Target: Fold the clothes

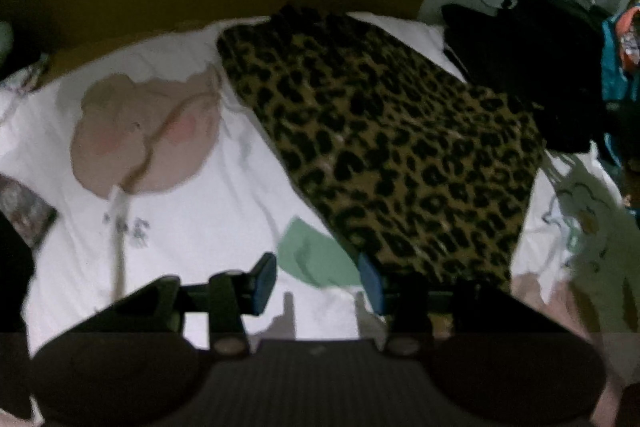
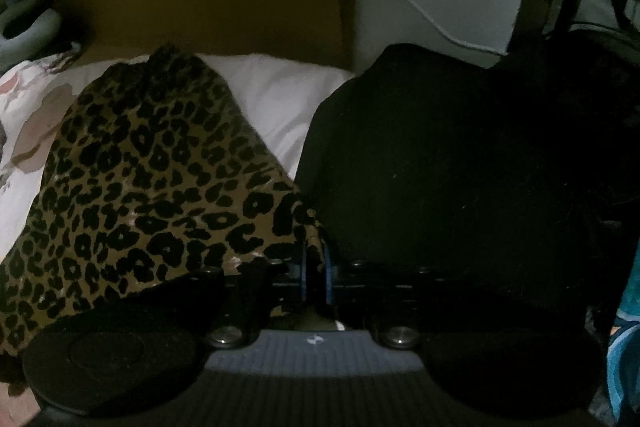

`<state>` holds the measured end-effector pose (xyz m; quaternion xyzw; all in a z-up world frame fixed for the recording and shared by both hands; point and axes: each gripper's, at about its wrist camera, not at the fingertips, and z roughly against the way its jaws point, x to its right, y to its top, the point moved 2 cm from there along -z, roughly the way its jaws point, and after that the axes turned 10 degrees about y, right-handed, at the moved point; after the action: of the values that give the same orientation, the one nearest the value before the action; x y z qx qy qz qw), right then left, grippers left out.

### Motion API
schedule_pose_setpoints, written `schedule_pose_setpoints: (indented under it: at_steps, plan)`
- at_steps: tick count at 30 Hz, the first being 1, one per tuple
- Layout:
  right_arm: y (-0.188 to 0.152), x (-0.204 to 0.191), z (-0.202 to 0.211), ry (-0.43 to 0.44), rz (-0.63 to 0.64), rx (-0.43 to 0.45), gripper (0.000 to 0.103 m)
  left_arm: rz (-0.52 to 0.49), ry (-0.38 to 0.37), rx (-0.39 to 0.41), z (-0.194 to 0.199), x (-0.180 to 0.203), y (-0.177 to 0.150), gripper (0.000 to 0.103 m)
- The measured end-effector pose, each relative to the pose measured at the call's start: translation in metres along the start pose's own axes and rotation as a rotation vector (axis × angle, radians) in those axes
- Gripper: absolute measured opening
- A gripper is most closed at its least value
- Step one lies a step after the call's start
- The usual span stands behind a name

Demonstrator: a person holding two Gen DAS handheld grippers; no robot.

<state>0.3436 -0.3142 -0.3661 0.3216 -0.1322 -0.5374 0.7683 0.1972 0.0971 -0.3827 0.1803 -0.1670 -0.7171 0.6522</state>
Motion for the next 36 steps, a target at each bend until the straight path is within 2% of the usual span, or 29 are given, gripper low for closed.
schedule_pose_setpoints:
  at_steps: [6,10,12,14,17,23,26,31,34,36]
  plan:
    - [-0.002,-0.001,-0.007,-0.047,0.009,-0.027,0.006,-0.039,-0.079,-0.043,-0.006,0.017,-0.018,0.049]
    - [-0.003,-0.012,-0.003,-0.094,0.048,-0.043,0.009,-0.084,-0.108,-0.043,-0.001,0.024,-0.027,0.049]
    - [-0.001,-0.019,0.006,-0.076,0.071,-0.026,0.014,-0.090,-0.120,-0.048,0.001,0.023,-0.032,0.049]
    - [0.003,-0.023,0.015,-0.035,0.030,-0.022,0.022,-0.090,-0.123,-0.061,0.001,0.023,-0.037,0.049]
    - [0.001,-0.029,0.024,0.043,-0.047,-0.016,0.024,-0.118,-0.140,-0.077,0.000,0.025,-0.048,0.049]
    - [-0.016,-0.065,0.027,0.149,-0.028,-0.084,0.024,-0.199,-0.124,-0.083,-0.007,0.037,-0.067,0.054]
    - [-0.026,-0.081,0.029,0.221,-0.042,-0.130,0.025,-0.205,-0.110,-0.065,-0.012,0.040,-0.066,0.059]
    - [-0.037,-0.106,0.036,0.368,-0.052,-0.197,0.029,-0.169,-0.097,-0.020,-0.014,0.039,-0.055,0.059]
    - [-0.041,-0.120,0.039,0.464,-0.027,-0.203,0.045,-0.133,-0.115,0.025,-0.009,0.037,-0.046,0.059]
    - [-0.043,-0.127,0.041,0.521,-0.015,-0.206,0.048,-0.135,-0.120,0.046,-0.006,0.038,-0.042,0.059]
